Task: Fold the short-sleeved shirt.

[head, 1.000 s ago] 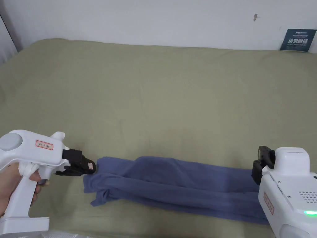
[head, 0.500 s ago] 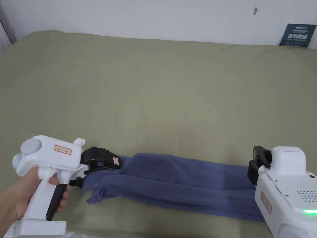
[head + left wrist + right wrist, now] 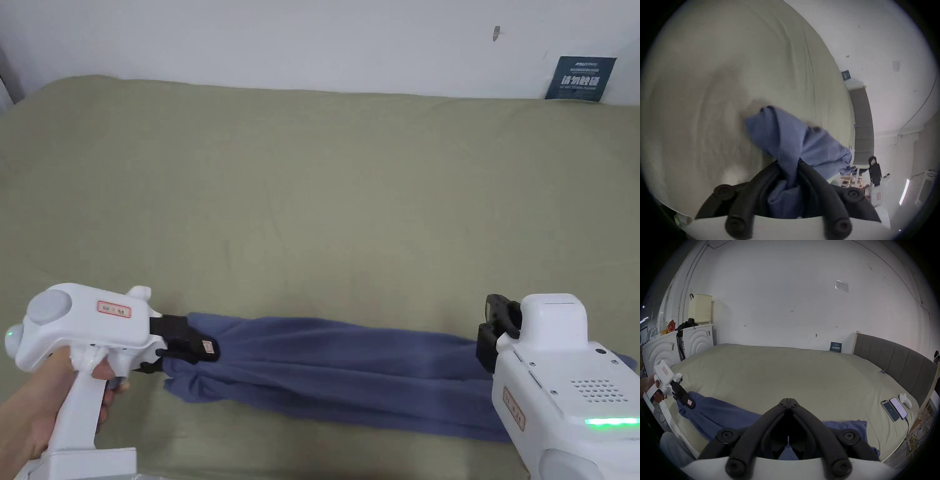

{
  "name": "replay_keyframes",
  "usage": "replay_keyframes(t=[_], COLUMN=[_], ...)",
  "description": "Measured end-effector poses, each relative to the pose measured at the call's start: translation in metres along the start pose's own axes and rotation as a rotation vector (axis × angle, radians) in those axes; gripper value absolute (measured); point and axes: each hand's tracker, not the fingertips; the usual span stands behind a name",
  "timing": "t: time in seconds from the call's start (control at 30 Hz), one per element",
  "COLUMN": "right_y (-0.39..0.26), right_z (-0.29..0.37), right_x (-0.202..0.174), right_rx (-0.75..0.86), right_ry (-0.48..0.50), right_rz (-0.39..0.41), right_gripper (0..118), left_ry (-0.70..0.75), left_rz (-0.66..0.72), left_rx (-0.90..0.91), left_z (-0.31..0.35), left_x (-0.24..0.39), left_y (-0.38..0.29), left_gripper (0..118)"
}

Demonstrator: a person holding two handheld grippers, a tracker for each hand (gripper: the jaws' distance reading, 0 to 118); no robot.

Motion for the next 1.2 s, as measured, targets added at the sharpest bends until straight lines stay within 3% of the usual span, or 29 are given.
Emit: replay_keyframes(t=[0.27,0.37,0.4,0.47,0.77,1.13,1.17,1.2], right_y=[0.012,0.015,0.016,0.018,0.028,0.024,0.022,0.02], right_z=[0.003,0.002,0.001,0.001,0.011,0.003,0.001,-0.001], right_x=[0.006,0.005,0.004,0.006,0.018,0.028,0.029,0.029], right_rx=[0.036,0.047,0.047,0.051,0.087,0.077,0.071,0.065], right_ry=[0.001,0.0,-0.001,-0.001,-0.027,-0.058,-0.057,-0.06], right_rz=[-0.012,-0.007,-0.009,-0.019,0.002,-0.015,-0.013,-0.012], right_gripper=[0,0,0,0,0,0,0,0], left_ry=[0.099,0.191,0.143,0.161,0.137,0.253,0.248,0.229], left_rz=[-0.007,-0.076,-0.155,-0.242,-0.466,-0.592,-0.577,-0.582], left_rx=[0.142,0.17,0.079,0.079,-0.001,-0.179,-0.179,-0.175], left_z=[0.082,0.094,0.093,0.088,-0.004,-0.161,-0.17,-0.176], left_x=[-0.003,0.014,0.023,0.049,0.165,0.2,0.197,0.196], left_y=[-0.008,-0.018,-0.022,-0.03,-0.058,-0.09,-0.091,-0.093], left_gripper=[9,9,9,9,9,9,24,59])
